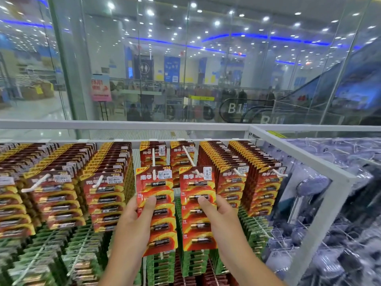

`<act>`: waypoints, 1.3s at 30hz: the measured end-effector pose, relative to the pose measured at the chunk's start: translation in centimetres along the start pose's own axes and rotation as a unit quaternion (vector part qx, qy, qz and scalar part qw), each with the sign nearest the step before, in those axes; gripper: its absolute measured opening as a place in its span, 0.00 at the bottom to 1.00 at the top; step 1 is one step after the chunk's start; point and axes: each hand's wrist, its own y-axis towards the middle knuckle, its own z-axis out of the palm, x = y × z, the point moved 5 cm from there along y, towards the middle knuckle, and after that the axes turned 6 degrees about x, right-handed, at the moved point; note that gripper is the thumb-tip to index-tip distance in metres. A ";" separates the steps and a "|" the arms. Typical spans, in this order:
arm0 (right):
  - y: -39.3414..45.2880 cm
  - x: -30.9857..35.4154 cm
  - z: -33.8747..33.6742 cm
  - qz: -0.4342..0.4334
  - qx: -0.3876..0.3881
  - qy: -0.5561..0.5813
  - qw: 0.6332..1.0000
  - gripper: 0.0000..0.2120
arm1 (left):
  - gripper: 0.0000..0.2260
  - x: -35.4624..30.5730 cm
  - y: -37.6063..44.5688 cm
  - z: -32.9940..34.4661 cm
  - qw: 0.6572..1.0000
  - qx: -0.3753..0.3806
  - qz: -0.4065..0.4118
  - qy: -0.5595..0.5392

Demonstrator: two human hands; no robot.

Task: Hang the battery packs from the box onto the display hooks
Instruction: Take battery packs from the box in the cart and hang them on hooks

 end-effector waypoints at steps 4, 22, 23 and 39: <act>2.6 -1.2 0.3 -0.007 -0.058 -0.005 0.998 0.15 | 0.13 0.2 1.6 0.7 0.999 -0.042 0.027 -0.015; 18.5 -3.9 1.9 -0.050 -0.148 -0.010 0.988 0.16 | 0.10 1.6 12.7 2.2 0.989 -0.132 0.039 -0.046; 18.5 -3.7 2.0 -0.052 -0.152 -0.016 0.987 0.12 | 0.11 1.9 13.2 2.1 0.989 -0.134 0.035 -0.045; 10.8 -6.3 3.8 -0.039 -0.120 -0.244 0.962 0.33 | 0.16 5.8 5.9 0.3 0.994 -0.070 -0.012 0.088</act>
